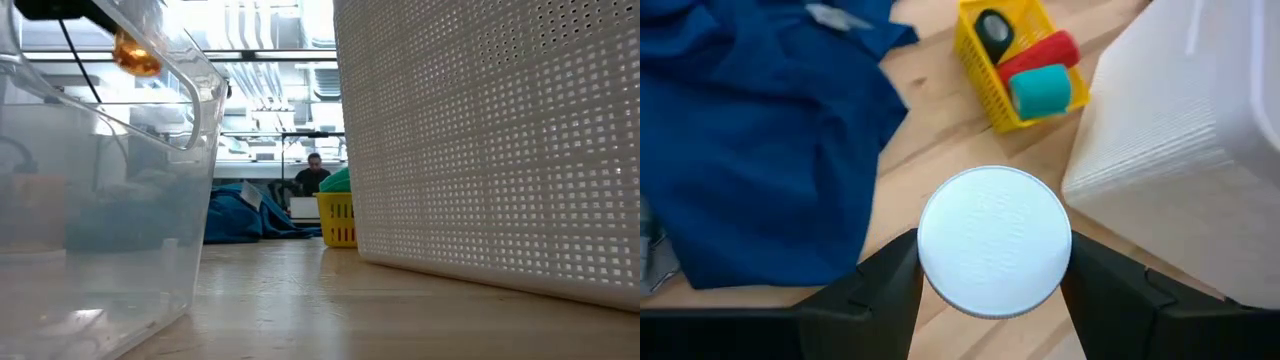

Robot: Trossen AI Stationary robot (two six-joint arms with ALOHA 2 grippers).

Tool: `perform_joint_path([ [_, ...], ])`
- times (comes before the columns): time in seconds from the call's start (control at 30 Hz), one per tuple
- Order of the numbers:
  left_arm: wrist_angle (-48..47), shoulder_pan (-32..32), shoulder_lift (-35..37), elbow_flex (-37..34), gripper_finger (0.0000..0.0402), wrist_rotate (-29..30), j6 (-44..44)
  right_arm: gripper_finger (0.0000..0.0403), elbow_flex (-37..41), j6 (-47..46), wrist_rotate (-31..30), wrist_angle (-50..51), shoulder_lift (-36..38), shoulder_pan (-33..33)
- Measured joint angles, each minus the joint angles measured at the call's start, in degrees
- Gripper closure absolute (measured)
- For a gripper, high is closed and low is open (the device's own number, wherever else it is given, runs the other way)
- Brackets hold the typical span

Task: Pick & place medical supplies in basket/bin
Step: Put the right orange pill bottle into the transparent bin

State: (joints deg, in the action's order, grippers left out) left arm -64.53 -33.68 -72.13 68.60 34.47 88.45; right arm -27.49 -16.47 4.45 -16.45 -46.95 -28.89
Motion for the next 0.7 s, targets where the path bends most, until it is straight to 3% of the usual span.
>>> perform_joint_path([
  [0.37, -0.05, -4.09, -8.39, 9.74, 0.0187, 4.05, -6.35, 0.0078, 0.0, 0.0, 0.0, 0.0, 0.01, 0.0],
  [0.7, -2.7, -10.13, -16.28, 17.76, 0.0187, 6.73, -7.02, 0.0078, 0.0, 0.0, 0.0, 0.0, 0.01, -0.01],
])
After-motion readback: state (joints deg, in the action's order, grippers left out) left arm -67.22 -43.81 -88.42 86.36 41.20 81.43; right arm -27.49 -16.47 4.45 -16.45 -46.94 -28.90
